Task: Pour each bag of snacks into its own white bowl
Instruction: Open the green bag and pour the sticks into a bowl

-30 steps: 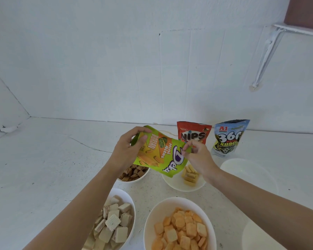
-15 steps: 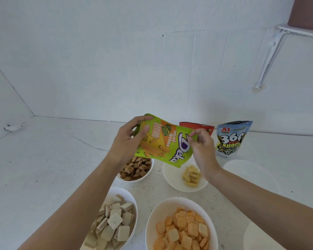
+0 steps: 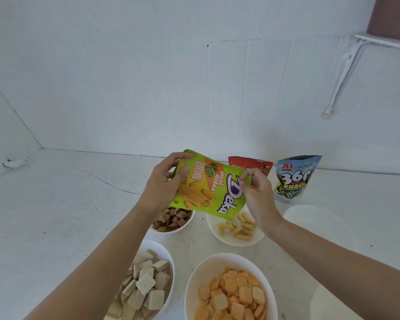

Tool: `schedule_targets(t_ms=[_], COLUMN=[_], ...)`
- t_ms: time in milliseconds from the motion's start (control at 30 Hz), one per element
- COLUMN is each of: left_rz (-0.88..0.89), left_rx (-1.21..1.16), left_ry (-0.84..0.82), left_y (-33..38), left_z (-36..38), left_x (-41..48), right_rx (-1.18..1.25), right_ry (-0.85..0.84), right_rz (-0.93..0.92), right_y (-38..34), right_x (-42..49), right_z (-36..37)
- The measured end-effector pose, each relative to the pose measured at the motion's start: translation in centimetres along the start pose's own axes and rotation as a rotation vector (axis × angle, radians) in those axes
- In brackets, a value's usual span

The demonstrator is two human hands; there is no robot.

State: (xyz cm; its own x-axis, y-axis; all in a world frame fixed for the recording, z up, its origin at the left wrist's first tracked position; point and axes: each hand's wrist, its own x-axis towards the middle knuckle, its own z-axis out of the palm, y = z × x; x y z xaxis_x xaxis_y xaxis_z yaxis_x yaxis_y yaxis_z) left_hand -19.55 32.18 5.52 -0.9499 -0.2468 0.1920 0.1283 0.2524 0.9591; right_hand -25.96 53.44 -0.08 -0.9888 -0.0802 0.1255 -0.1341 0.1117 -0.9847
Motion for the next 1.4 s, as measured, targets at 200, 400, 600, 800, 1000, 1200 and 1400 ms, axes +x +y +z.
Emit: schedule_targets(t_ms=[200,400,600,800,1000,1200,1400], left_rz=[0.071,0.142,0.105,0.154,0.230,0.185,0.151], left_rx=[-0.061,0.139,0.135,-0.022,-0.088,0.020,0.161], left_ry=[0.047,-0.301,-0.346,-0.169,-0.019,-0.067,-0.250], left_y=[0.8,0.9,0.6,1.4,2.2,0.8,-0.3], left_z=[-0.2,0.5,1.2,0.5,0.1,0.7,1.0], left_x=[0.2,-0.2,-0.5,-0.4,0.1,0.1,0.1], right_rx=[-0.013,0.080,0.062,0.013,0.052,0.011,-0.036], right_ry=[0.013,0.022,-0.001,0.002,0.044,0.014,-0.028], right_rz=[-0.134,0.195,0.325,0.068,-0.078,0.106,0.268], right_y=[-0.7,1.2,2.6,0.1,-2.4,1.0,2.4], right_x=[0.5,-0.2,-0.8,0.6,0.9,0.5,-0.2], right_z=[0.2,0.1,0.1,-0.2,0.0,0.0,-0.4])
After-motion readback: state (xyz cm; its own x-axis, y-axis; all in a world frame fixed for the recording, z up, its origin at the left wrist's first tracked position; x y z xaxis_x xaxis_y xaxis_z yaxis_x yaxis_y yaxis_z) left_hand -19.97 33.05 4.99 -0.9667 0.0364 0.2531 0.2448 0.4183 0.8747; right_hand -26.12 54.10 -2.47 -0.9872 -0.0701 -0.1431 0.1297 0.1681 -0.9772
